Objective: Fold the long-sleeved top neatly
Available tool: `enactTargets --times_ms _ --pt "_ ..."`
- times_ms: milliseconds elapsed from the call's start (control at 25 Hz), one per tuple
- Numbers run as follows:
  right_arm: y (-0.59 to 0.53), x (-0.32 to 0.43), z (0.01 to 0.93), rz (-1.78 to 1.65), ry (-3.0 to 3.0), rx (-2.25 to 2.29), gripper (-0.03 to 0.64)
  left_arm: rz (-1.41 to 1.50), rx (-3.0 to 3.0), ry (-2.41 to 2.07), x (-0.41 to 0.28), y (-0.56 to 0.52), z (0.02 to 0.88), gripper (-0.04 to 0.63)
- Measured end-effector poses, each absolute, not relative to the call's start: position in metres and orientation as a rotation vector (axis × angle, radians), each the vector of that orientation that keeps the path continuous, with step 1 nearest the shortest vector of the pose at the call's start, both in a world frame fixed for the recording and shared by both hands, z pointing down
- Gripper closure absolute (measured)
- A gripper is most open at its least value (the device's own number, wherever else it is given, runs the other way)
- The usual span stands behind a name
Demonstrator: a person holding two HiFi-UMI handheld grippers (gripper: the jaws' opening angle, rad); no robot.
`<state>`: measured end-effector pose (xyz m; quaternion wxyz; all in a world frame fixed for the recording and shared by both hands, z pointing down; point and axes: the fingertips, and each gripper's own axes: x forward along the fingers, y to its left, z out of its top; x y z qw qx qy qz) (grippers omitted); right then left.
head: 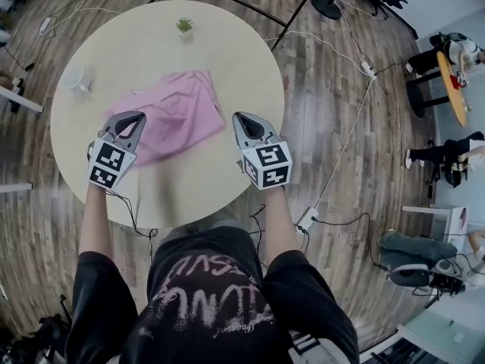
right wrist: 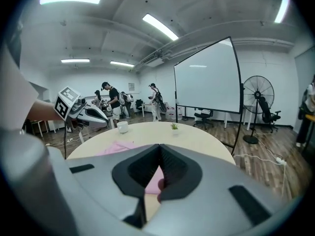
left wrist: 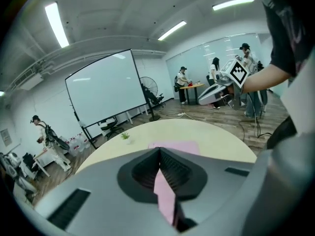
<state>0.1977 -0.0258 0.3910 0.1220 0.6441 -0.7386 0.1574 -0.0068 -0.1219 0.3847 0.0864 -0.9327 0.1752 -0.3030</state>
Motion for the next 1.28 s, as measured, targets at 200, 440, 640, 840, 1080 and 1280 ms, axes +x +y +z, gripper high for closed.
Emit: enactTargets --times_ms 200,440,640,840,1080,1280 --pt "0.002 0.185 0.396 0.501 -2.128 1.919 0.612 -0.936 -2.700 0.296 -0.003 -0.109 0.374 0.583" --pt "0.002 0.189 0.413 0.590 -2.106 1.907 0.611 -1.032 -2.581 0.095 0.021 -0.123 0.367 0.583" --pt "-0.018 0.196 0.431 0.682 -2.094 1.874 0.611 -1.093 -2.516 -0.020 0.052 -0.142 0.377 0.583" --pt "-0.042 0.201 0.454 0.759 -2.078 1.824 0.611 -1.157 -2.449 -0.147 0.086 -0.157 0.400 0.583" --pt "-0.061 0.207 0.479 0.854 -2.046 1.788 0.609 -1.259 -2.195 -0.310 0.122 -0.185 0.422 0.583" --pt "-0.069 0.202 0.501 0.929 -2.016 1.743 0.575 -1.240 -2.156 -0.439 0.160 -0.192 0.435 0.583"
